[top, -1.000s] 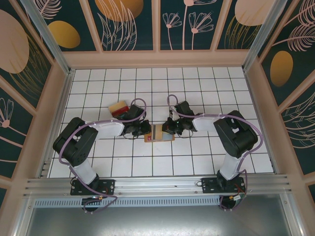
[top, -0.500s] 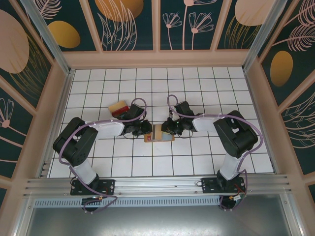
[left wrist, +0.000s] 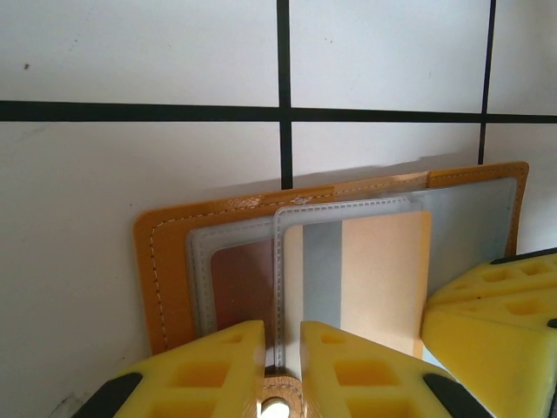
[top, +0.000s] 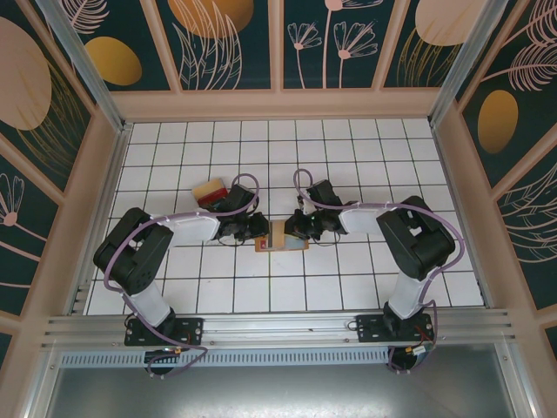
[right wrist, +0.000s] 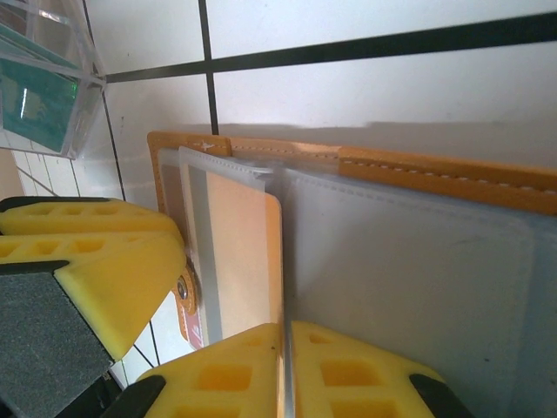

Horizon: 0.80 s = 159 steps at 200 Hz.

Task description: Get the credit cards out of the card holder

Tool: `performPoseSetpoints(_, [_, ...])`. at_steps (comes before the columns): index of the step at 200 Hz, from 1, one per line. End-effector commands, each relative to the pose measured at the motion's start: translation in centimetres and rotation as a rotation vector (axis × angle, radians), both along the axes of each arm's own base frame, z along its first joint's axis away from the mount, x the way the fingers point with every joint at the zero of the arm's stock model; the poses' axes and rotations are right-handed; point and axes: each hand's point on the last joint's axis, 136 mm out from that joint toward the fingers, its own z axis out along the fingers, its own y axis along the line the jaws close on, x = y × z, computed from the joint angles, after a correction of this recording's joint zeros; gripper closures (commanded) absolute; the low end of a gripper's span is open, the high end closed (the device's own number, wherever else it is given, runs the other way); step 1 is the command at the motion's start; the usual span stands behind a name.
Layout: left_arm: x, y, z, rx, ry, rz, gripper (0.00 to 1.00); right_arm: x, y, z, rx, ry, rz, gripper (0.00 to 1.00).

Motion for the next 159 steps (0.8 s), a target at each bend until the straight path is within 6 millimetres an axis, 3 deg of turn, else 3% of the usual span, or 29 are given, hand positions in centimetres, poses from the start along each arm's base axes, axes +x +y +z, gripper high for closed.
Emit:
performPoseSetpoints(1, [-0.9,1.0,-1.9,0.063,0.061,0.003,0.81,0.1,0.9,0.4,0.027,-0.008,0.029,0.88])
performPoseSetpoints(41, [-0.8,1.3,-2.3,0.094,0.075,0.013,0.85,0.0,1.1,0.2,0.028,-0.004,0.038,0.88])
performPoseSetpoints(66, [-0.8,1.8,-2.7,0.136,0.087,0.023,0.90,-0.1,1.2,0.1,0.027,-0.002,0.040,1.00])
performPoseSetpoints(127, [-1.5,3.5,-4.5,0.238,0.139,0.049,1.00,-0.1,0.8,-0.1,0.007,-0.007,0.030,1.00])
performPoseSetpoints(159, [-2.0,4.2,-5.3,0.272,0.162,0.056,1.00,0.0,0.0,-0.1,-0.010,-0.007,0.012,1.00])
